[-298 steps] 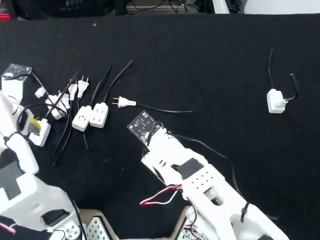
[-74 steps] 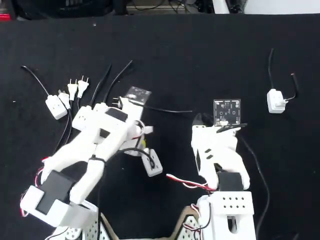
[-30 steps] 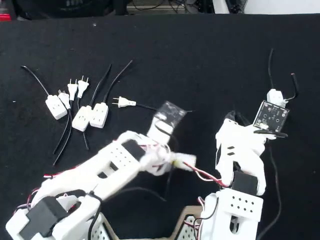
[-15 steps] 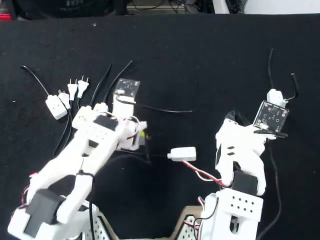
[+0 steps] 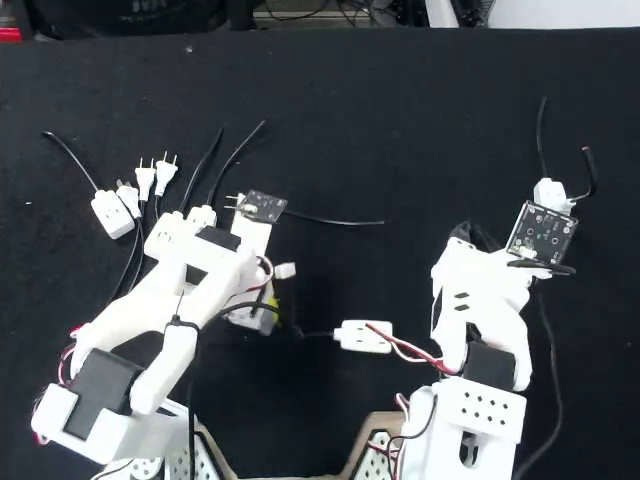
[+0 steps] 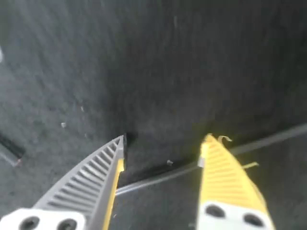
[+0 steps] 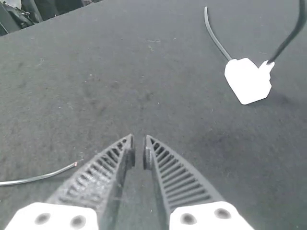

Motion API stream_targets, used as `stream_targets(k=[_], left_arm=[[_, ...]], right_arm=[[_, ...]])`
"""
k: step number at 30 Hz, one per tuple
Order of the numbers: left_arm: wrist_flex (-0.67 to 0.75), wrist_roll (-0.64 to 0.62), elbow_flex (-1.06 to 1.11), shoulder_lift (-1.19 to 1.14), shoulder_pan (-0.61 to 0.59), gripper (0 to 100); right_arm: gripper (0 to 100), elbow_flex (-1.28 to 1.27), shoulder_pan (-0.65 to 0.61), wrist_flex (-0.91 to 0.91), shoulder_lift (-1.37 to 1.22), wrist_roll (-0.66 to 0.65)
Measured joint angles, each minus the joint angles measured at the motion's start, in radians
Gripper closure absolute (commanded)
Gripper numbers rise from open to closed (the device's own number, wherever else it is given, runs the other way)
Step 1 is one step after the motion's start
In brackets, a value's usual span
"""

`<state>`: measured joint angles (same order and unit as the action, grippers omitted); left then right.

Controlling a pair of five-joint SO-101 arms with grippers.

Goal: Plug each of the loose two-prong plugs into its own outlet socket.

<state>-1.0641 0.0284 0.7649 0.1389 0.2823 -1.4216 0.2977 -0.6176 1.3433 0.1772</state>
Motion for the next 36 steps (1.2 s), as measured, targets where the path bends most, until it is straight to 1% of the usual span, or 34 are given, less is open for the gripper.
stream_targets(k=[2,8,10,13,16,20,23,25,29,36], left_arm=[[-0.018,0.048,0.0,0.011,-0.04,80],[-0.04,0.153,0.0,0.081,-0.239,80],[-0.074,0.176,-0.002,0.124,-0.278,80],[-0.167,0.227,-0.008,0.206,-0.267,80],[-0.267,0.358,-0.008,0.284,-0.204,80],[-0.279,0.555,0.049,0.33,-0.153,80],[-0.238,0.655,0.107,0.328,-0.147,75],[-0.183,0.681,0.144,0.304,-0.149,71],[-0.063,0.686,0.173,0.215,-0.146,71],[-0.026,0.655,0.164,0.152,-0.144,72]], right_arm=[[96.8,0.0,0.0,0.0,0.0,0.0],[96.7,0.0,0.0,0.0,0.0,0.0],[96.7,0.0,0.0,0.0,0.0,0.0],[96.7,0.0,0.0,0.0,0.0,0.0],[96.7,0.0,0.0,0.0,0.0,0.0],[96.7,0.0,0.0,0.0,0.0,0.0],[96.7,0.0,0.0,0.0,0.0,0.0],[96.7,0.0,0.0,0.0,0.0,0.0],[96.7,0.0,0.0,0.0,0.0,0.0],[96.7,0.0,0.0,0.0,0.0,0.0]])
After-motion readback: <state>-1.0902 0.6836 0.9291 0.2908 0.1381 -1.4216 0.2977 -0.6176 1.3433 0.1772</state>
